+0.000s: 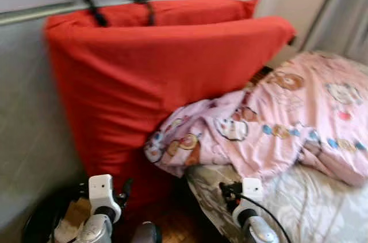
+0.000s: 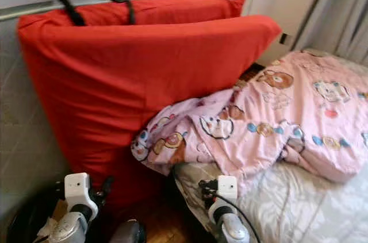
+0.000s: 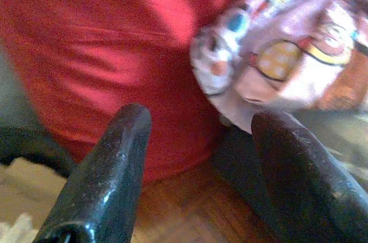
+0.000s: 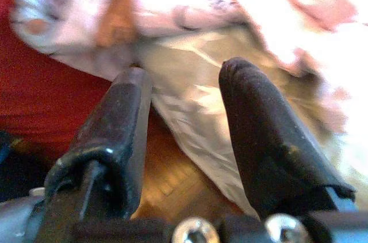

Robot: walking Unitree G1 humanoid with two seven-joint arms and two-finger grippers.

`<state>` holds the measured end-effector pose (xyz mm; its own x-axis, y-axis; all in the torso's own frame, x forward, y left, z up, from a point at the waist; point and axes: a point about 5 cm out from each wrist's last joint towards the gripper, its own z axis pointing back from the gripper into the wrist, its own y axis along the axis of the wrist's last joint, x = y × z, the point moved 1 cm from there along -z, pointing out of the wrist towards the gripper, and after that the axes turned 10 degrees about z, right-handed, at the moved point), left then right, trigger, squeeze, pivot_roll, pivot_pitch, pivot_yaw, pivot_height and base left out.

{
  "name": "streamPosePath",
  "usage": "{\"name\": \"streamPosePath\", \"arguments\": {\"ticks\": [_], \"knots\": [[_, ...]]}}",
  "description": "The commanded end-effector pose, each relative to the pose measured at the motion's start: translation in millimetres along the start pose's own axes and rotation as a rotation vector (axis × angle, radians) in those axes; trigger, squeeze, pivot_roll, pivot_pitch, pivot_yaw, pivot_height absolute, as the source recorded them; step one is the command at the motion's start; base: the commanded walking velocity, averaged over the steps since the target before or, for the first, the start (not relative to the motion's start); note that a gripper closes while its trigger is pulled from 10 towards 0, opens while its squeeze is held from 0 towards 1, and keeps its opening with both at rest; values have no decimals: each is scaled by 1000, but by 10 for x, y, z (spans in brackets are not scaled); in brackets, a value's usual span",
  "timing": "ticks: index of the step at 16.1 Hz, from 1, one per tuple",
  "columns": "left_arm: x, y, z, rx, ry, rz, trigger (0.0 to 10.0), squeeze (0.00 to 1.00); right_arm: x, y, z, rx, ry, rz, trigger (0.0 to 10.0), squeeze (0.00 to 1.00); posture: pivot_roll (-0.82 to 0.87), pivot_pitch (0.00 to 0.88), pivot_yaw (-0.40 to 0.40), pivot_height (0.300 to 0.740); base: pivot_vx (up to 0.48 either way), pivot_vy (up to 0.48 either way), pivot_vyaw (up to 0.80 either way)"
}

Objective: Clean up the room

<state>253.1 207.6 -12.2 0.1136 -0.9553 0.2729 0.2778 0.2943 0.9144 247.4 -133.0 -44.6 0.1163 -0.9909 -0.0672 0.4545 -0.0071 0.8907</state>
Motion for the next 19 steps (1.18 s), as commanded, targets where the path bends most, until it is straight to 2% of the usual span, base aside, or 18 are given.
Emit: {"name": "streamPosePath", "arguments": {"ticks": [1,5,10,15,16,19], "knots": [[32,11,-14,-2,-13,-3,10000,0,51,-12,4,-14,-29,5,10000,0,78,0,-48,624,244,0,0],[58,-11,-2,-5,-22,1,10000,0,166,12,-16,-36,-113,-18,10000,0,76,8,-47,624,245,0,0],[47,-23,38,-1,-21,-3,10000,0,185,97,-83,-56,-129,2,10000,0,85,35,-46,624,254,0,0],[39,36,89,29,-23,-14,10000,0,236,241,-181,-87,-175,-11,10000,0,103,85,-51,624,0,0,0],[52,54,107,40,-27,-15,10000,0,223,277,-205,-90,-163,6,10000,1000,114,108,-55,624,0,0,0],[82,107,148,63,-36,-18,10000,0,216,366,-249,-83,-152,28,10000,1000,131,148,-63,624,0,0,0]]}}
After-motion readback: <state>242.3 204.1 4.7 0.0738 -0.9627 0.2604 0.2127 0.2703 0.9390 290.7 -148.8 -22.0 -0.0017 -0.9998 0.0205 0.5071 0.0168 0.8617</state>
